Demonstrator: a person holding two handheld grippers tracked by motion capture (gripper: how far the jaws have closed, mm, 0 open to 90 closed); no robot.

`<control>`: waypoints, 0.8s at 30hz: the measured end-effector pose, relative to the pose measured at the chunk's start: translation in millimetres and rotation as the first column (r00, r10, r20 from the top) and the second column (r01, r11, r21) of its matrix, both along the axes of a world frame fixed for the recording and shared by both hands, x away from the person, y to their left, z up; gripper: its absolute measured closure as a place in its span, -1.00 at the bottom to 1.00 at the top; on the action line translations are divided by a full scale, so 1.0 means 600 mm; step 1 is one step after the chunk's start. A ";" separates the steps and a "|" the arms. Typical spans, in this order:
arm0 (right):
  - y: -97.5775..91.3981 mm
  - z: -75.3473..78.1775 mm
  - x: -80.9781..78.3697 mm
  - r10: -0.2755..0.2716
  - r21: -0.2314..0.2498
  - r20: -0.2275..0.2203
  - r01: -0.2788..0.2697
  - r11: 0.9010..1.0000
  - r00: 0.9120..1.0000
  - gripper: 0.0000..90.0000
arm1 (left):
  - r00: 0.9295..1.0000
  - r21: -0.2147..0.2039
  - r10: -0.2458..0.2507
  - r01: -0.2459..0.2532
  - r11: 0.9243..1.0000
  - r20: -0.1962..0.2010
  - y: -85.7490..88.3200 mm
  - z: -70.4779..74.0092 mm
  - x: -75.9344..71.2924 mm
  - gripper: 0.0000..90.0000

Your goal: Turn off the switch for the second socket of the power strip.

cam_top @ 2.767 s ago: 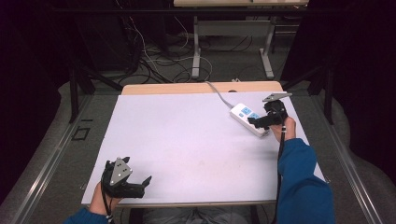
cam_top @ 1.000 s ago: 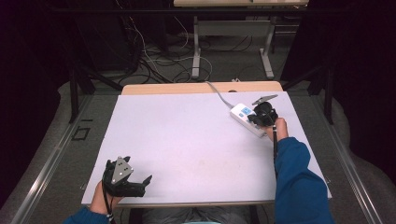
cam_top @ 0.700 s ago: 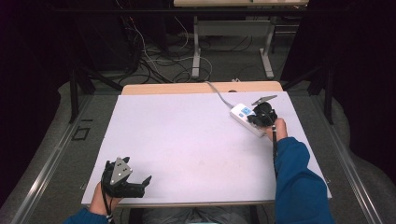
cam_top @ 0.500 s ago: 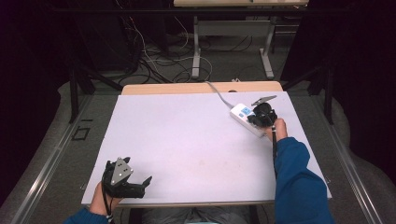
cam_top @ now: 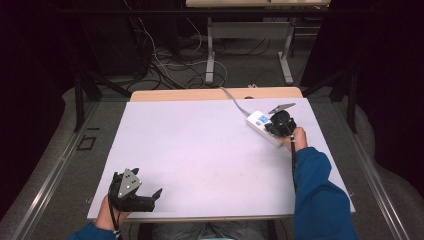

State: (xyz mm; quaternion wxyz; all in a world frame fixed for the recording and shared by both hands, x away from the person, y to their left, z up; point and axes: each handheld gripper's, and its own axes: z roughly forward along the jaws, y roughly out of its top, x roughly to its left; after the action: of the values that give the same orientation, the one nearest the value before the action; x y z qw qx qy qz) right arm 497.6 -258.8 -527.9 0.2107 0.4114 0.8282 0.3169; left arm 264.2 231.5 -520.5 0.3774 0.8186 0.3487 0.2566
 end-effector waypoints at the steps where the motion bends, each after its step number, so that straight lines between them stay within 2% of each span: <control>1: 0.000 0.000 -0.001 -0.004 0.001 0.000 0.004 1.000 1.000 1.00 | 1.000 0.003 0.001 -0.001 1.000 0.002 -0.001 0.000 -0.001 -1.00; 14: 0.000 0.000 0.000 0.002 -0.004 0.003 -0.002 1.000 1.000 1.00 | 1.000 0.009 0.006 -0.006 1.000 0.007 0.000 -0.001 0.001 -0.99; 19: 0.001 0.000 -0.001 0.004 -0.008 0.002 -0.004 1.000 1.000 1.00 | 1.000 0.007 0.006 -0.006 1.000 -0.004 -0.001 -0.001 0.002 -0.99; 20: 0.003 0.000 -0.001 -0.010 -0.013 0.003 0.010 1.000 1.000 1.00 | 1.000 0.007 0.005 -0.005 1.000 -0.004 -0.001 -0.001 0.002 -0.99; 24: 0.003 -0.001 -0.001 -0.011 -0.007 0.004 0.011 1.000 1.000 1.00 | 1.000 0.006 0.006 -0.006 1.000 -0.003 0.000 -0.001 0.002 -0.99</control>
State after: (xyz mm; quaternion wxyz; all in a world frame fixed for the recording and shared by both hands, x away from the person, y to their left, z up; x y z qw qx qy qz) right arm 497.0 -257.0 -528.5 0.2157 0.4148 0.8265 0.3135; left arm 265.5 231.4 -521.3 0.3736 0.8191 0.3509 0.2575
